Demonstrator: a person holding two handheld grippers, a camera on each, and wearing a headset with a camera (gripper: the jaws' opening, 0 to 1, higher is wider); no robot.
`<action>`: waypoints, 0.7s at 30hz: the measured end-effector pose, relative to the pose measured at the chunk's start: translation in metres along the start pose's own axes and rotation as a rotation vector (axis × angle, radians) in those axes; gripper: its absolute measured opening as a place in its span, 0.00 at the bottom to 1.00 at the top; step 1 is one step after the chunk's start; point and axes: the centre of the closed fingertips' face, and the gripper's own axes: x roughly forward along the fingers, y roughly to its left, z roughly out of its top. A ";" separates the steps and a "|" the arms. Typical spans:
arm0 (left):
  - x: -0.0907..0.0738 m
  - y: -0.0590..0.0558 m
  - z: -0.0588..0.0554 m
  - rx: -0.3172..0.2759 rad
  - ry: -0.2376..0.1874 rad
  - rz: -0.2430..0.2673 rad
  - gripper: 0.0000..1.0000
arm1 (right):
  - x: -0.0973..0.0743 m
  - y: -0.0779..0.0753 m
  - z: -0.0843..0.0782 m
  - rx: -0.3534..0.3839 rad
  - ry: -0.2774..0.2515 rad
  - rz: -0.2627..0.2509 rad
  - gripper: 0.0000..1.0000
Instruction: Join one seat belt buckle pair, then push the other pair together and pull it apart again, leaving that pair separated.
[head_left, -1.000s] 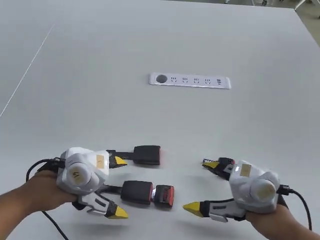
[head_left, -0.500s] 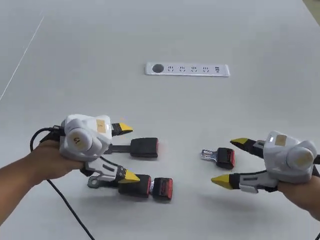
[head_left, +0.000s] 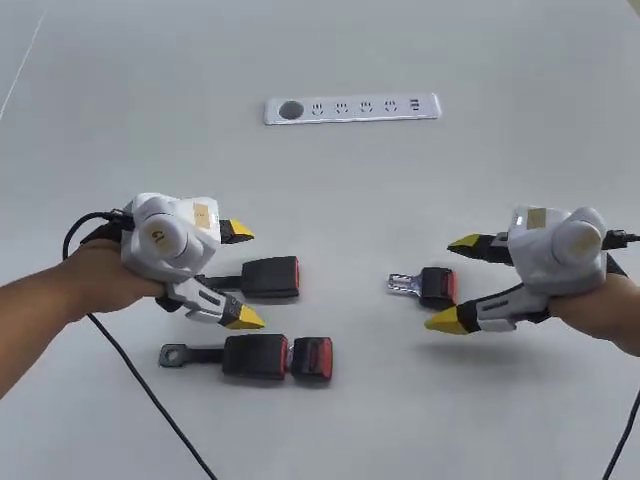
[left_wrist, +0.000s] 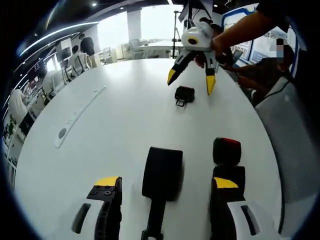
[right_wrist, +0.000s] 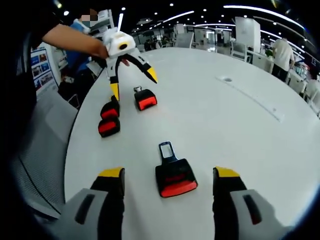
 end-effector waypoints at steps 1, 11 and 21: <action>0.001 0.001 -0.001 -0.002 0.001 -0.005 0.75 | 0.002 0.001 -0.001 -0.003 0.008 0.006 0.73; 0.017 0.003 -0.010 0.006 0.041 -0.046 0.62 | 0.010 0.003 -0.009 -0.028 0.064 0.050 0.63; 0.016 0.007 -0.015 0.068 0.059 -0.040 0.52 | 0.005 -0.003 -0.016 -0.131 0.138 0.067 0.42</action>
